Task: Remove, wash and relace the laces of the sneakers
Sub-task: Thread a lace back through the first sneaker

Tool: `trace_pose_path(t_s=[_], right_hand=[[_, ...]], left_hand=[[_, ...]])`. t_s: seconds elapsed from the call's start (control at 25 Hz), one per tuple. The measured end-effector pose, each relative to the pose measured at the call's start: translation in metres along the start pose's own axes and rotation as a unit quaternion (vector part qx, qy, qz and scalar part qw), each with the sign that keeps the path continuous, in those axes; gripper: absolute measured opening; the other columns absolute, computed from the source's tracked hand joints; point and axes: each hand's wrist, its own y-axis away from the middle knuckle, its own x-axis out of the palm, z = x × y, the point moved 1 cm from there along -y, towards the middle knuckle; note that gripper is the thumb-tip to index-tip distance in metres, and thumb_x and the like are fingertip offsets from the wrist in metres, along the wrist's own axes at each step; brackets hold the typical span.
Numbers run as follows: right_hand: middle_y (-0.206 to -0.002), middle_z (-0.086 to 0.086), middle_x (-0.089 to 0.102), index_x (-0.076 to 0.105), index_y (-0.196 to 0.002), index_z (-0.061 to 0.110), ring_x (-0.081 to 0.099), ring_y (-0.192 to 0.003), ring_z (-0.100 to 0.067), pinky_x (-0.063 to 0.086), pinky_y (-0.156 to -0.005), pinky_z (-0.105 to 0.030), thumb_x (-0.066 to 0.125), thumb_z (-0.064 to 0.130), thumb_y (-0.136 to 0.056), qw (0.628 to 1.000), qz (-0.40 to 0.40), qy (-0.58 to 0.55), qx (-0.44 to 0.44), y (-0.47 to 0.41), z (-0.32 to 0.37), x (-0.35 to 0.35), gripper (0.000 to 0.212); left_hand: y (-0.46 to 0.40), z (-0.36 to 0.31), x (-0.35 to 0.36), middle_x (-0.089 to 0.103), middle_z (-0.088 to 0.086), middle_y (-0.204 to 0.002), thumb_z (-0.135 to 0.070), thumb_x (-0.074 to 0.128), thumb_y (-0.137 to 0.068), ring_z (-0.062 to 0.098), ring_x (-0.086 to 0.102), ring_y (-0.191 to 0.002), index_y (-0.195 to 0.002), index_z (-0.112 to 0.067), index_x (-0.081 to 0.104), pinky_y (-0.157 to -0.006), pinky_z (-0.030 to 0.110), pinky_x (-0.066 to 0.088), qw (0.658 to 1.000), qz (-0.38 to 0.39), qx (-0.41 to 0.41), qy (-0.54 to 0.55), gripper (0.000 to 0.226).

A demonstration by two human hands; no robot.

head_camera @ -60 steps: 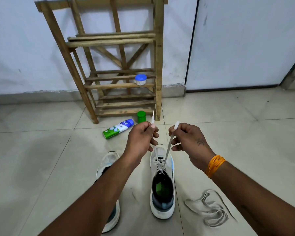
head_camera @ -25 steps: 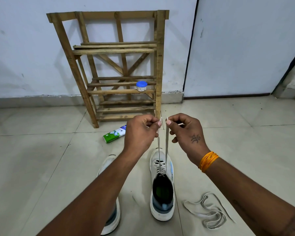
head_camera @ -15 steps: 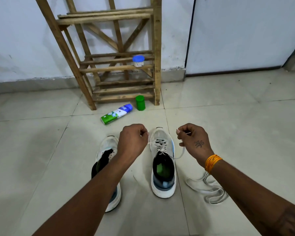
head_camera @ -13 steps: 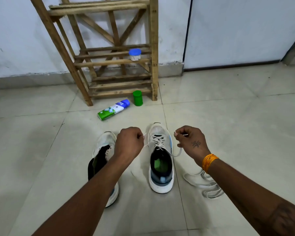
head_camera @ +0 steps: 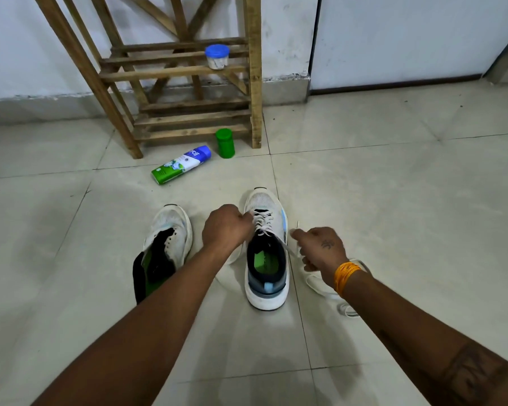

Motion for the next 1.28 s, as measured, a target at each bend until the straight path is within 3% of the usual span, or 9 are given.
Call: trace_pose_path(t_s=[0.08, 0.16, 0.24, 0.36, 0.56, 0.76, 0.92, 1.12, 1.28], right_hand=[[-0.062, -0.009, 0.058, 0.063, -0.074, 0.006, 0.048, -0.050, -0.023, 0.046, -0.046, -0.025, 0.068, 0.057, -0.089, 0.989, 0.105, -0.020, 0.102, 0.011, 0.003, 0.006, 0.054], [-0.058, -0.006, 0.055, 0.061, -0.075, 0.009, 0.045, -0.049, -0.022, 0.042, -0.045, -0.021, 0.067, 0.058, -0.091, 0.979, 0.143, -0.048, 0.138, 0.015, 0.007, 0.010, 0.051], [-0.056, -0.005, 0.051, 0.059, -0.072, 0.010, 0.040, -0.047, -0.019, 0.038, -0.045, -0.020, 0.071, 0.037, -0.092, 0.978, 0.127, -0.097, 0.137, 0.012, 0.009, 0.012, 0.036], [-0.061, -0.007, 0.049, 0.059, -0.071, 0.008, 0.036, -0.045, -0.017, 0.035, -0.043, -0.020, 0.071, 0.012, -0.087, 0.982, 0.074, -0.130, 0.119, 0.006, 0.007, 0.013, 0.020], [-0.054, -0.002, 0.048, 0.059, -0.074, 0.012, 0.036, -0.044, -0.015, 0.035, -0.042, -0.018, 0.081, 0.043, -0.084, 0.979, 0.110, -0.095, 0.146, 0.004, 0.008, 0.021, 0.039], [-0.055, 0.000, 0.048, 0.058, -0.067, 0.015, 0.039, -0.041, -0.009, 0.036, -0.039, -0.017, 0.079, 0.023, -0.084, 0.971, 0.153, -0.078, 0.165, -0.004, 0.014, 0.024, 0.028], [-0.055, -0.002, 0.053, 0.061, -0.071, 0.010, 0.042, -0.040, -0.010, 0.034, -0.038, -0.017, 0.071, 0.011, -0.087, 0.975, 0.106, -0.156, 0.120, -0.001, 0.024, 0.023, 0.019], [-0.076, -0.011, 0.072, 0.064, -0.080, 0.002, 0.056, -0.046, -0.009, 0.047, -0.042, -0.018, 0.058, 0.003, -0.098, 0.925, 0.071, -0.365, 0.080, 0.004, 0.038, 0.007, 0.020], [-0.080, -0.012, 0.074, 0.066, -0.097, 0.004, 0.058, -0.052, -0.012, 0.051, -0.047, -0.021, 0.058, 0.005, -0.100, 0.934, 0.077, -0.344, 0.057, 0.009, 0.040, -0.002, 0.008]], left_hand=[[-0.007, -0.010, 0.008, 0.074, 0.009, -0.081, -0.082, 0.049, -0.078, 0.033, 0.072, -0.081, -0.082, -0.011, 0.069, -0.076, 0.037, 0.059, 0.997, 0.048, -0.052, 0.023, 0.073], [-0.011, -0.013, 0.014, 0.073, 0.009, -0.077, -0.085, 0.055, -0.065, 0.031, 0.072, -0.076, -0.079, -0.012, 0.068, -0.074, 0.036, 0.060, 0.994, 0.071, -0.068, 0.036, 0.076], [-0.016, -0.012, 0.015, 0.074, 0.011, -0.077, -0.069, 0.066, -0.058, 0.032, 0.073, -0.073, -0.081, -0.010, 0.070, -0.067, 0.034, 0.059, 0.991, 0.076, -0.080, 0.080, 0.064], [-0.016, -0.008, 0.012, 0.065, 0.009, -0.062, -0.031, 0.072, -0.069, 0.024, 0.056, -0.048, -0.072, -0.010, 0.067, -0.049, 0.026, 0.044, 0.964, 0.089, -0.105, 0.228, 0.022], [-0.003, 0.010, 0.010, 0.070, 0.006, -0.072, -0.021, 0.077, -0.089, 0.016, 0.057, -0.049, -0.081, -0.012, 0.066, -0.046, 0.020, 0.044, 0.909, 0.097, -0.119, 0.387, 0.016], [0.011, 0.019, 0.018, 0.075, 0.007, -0.078, -0.021, 0.075, -0.094, 0.013, 0.069, -0.056, -0.084, -0.014, 0.063, -0.053, 0.022, 0.055, 0.859, 0.086, -0.155, 0.480, 0.017], [0.015, 0.016, 0.013, 0.076, 0.012, -0.085, -0.020, 0.073, -0.095, 0.019, 0.072, -0.064, -0.083, -0.015, 0.061, -0.062, 0.030, 0.060, 0.846, 0.095, -0.161, 0.499, 0.018], [0.013, 0.018, 0.004, 0.076, 0.006, -0.085, -0.018, 0.065, -0.100, 0.010, 0.068, -0.056, -0.091, -0.015, 0.068, -0.049, 0.020, 0.052, 0.820, 0.053, -0.162, 0.546, 0.011], [0.016, 0.020, -0.007, 0.073, -0.001, -0.080, -0.020, 0.051, -0.107, 0.005, 0.062, -0.050, -0.094, -0.014, 0.069, -0.044, 0.016, 0.046, 0.760, 0.087, -0.171, 0.621, 0.022]])
